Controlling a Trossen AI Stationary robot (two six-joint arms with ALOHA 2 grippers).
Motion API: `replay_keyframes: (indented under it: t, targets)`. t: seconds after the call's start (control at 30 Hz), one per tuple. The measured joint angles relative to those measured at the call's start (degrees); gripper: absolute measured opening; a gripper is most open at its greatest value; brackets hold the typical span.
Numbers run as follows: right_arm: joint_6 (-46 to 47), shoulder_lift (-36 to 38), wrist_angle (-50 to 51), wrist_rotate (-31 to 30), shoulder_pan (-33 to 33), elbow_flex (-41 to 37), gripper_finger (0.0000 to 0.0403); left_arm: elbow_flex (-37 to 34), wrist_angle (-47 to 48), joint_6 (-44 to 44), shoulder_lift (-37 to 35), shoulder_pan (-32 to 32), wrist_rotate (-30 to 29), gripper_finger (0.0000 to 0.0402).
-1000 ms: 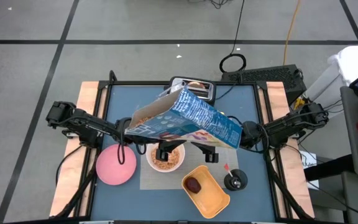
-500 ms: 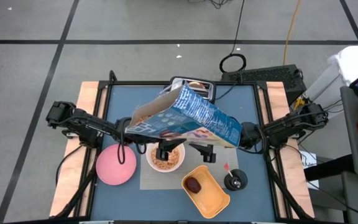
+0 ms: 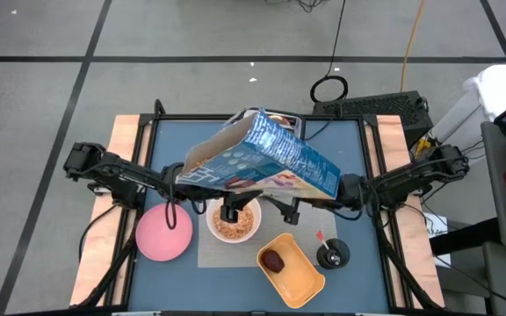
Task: Arrange a breakfast setting
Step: Pour the cereal into the white bowl
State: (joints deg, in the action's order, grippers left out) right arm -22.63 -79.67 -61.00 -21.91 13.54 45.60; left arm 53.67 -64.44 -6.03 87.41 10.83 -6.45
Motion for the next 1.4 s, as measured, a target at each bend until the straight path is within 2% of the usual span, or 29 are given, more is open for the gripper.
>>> replay_keyframes:
  t: [0.37,0.53,0.93,1.2,1.4]
  targets:
    - [0.9,12.4,27.8,-0.9,0.1,0.0,0.0389,0.0,0.4,-2.1,-3.8,0.1,-1.8,0.0268]
    - [2.2,17.4,36.5,-0.9,0.1,0.0,0.0389,0.0,2.0,-5.3,-6.3,0.1,-5.7,0.0268]
    - [8.7,24.1,49.4,-0.8,0.1,0.0,0.0389,0.0,6.2,-16.3,-12.6,0.1,-24.5,0.0268]
    - [8.7,24.3,50.5,-0.6,0.1,-0.2,0.0389,0.0,7.7,-24.6,-14.1,0.1,-38.7,0.0268]
    - [8.7,24.3,50.5,-0.6,0.1,-2.1,0.0389,0.0,7.4,-27.9,-14.2,-0.4,-45.2,0.0268]
